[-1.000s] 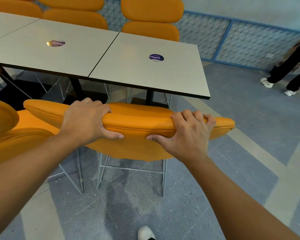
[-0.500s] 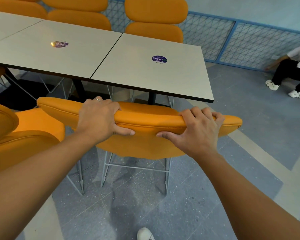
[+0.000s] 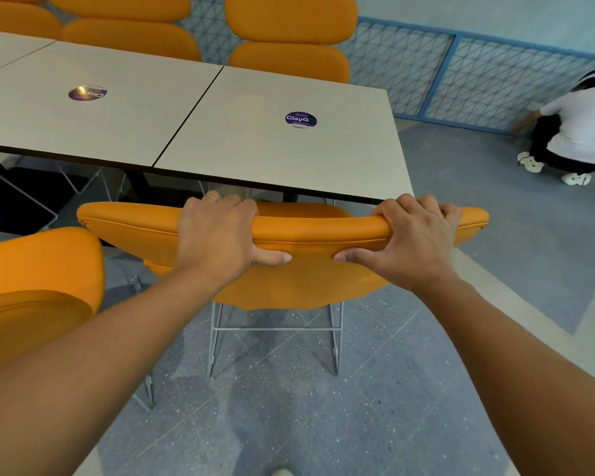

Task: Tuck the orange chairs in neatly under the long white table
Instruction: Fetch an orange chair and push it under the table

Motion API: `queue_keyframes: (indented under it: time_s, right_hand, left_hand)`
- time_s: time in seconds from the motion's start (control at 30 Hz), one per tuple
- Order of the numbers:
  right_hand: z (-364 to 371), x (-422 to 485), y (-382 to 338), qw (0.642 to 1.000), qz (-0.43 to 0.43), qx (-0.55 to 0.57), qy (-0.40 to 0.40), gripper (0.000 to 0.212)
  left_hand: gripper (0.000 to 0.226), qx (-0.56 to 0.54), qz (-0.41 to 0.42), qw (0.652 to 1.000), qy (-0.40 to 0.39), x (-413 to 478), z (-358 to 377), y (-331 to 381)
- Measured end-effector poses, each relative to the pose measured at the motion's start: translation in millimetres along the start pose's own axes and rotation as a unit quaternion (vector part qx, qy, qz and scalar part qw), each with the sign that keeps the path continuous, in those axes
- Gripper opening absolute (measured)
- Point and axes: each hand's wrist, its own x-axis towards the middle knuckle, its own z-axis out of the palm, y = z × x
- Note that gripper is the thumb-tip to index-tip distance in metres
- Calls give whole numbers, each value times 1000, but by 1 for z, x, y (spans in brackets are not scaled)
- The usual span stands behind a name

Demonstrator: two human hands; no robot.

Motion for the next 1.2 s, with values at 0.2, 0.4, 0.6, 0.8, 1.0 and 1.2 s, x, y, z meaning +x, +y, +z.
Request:
queue_keyframes:
  time_s: [0.2,0.4,0.6,0.8,1.0,1.2]
  right_hand:
    - [14,35,31,1000,-5,2,-6,95]
    - [26,62,52,1000,-9,8,-4,92]
    - [34,78,64,1000,-14,14,3,91]
    - [35,77,66,1000,-18,17,9,94]
    - [33,73,65,1000,-17,18,0,94]
    - [28,72,63,999,-16,10,-27,96]
  left_hand:
    - [91,5,-14,1000,-7,40,6,19]
    - [92,-5,-25,1000,-1,70,14,30]
    - [92,-17,-34,999,-8,88,16,36]
    - [93,-29,-36,999,-16,88,16,36]
    - [88,-100,-35,994,-20,78,13,32]
    - [84,-226,-37,973,-12,48,5,28]
